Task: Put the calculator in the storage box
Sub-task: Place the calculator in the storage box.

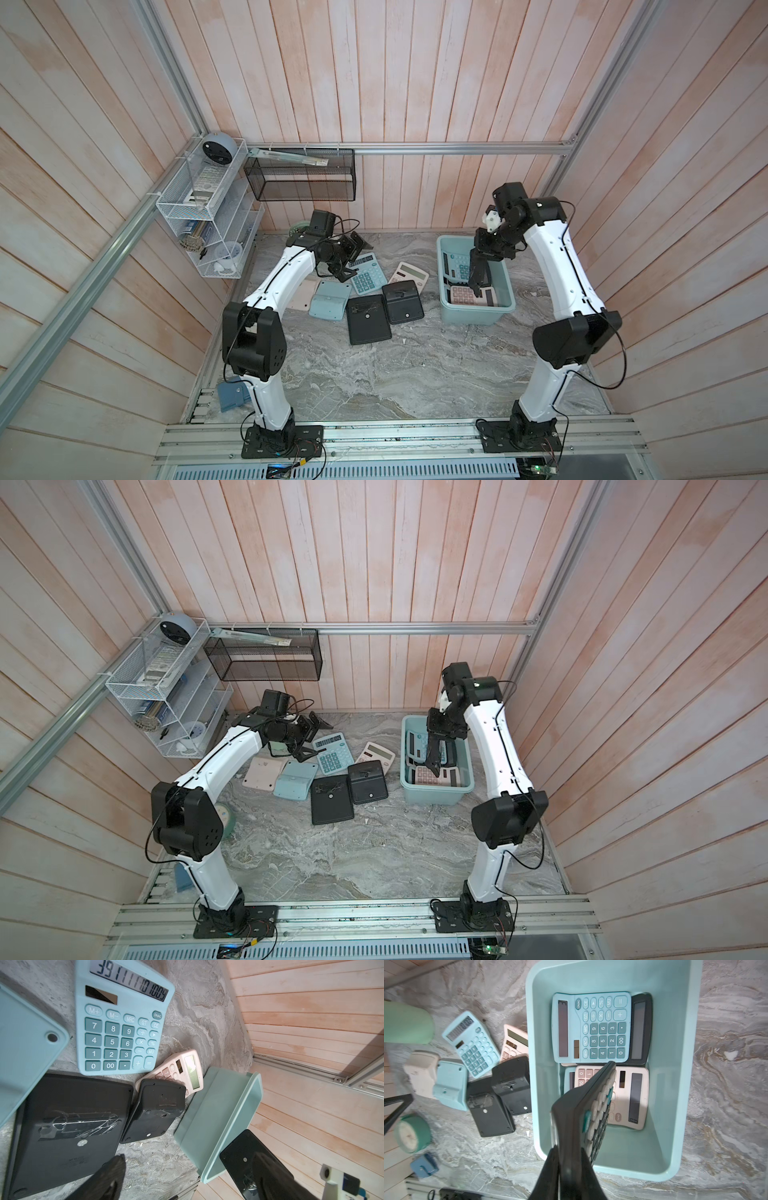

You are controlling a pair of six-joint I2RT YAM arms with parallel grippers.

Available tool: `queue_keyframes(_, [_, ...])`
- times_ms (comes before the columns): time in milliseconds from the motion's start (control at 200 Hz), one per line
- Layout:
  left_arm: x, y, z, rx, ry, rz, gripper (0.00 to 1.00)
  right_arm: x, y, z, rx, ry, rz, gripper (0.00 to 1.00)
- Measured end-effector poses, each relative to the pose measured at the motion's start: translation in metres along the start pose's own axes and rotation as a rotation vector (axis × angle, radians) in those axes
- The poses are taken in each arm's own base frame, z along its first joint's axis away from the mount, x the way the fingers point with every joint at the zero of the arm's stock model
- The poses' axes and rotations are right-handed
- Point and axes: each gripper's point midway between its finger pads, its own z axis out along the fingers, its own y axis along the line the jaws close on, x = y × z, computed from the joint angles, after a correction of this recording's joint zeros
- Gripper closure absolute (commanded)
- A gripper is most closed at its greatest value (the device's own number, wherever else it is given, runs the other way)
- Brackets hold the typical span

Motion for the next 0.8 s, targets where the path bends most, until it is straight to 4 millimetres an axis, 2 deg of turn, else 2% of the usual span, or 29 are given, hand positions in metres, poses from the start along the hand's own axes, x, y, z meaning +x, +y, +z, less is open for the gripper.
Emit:
queue_keyframes(115, [0.005,0.009,0.0,-0.016,0.009,-0.012,0.0,-0.008,0.005,0.017,0.065,0.041,-0.043,1.0])
queue_keyframes(225, [0.006,0.009,0.0,-0.016,0.009,-0.009,0.0,-0.018,0.009,0.036,0.097,0.049,-0.076,1.0])
queue_keyframes(430, [0.008,0.008,0.0,-0.018,0.009,-0.005,0.0,-0.007,0.01,0.065,0.131,0.142,-0.092,1.0])
queue_keyframes(625, [0.011,0.01,-0.001,-0.023,0.007,-0.003,0.0,0.007,0.014,0.077,0.162,0.192,-0.123,1.0])
queue_keyframes(800, [0.012,0.019,0.002,-0.045,0.007,-0.014,0.0,0.02,0.007,0.089,0.209,0.248,-0.136,1.0])
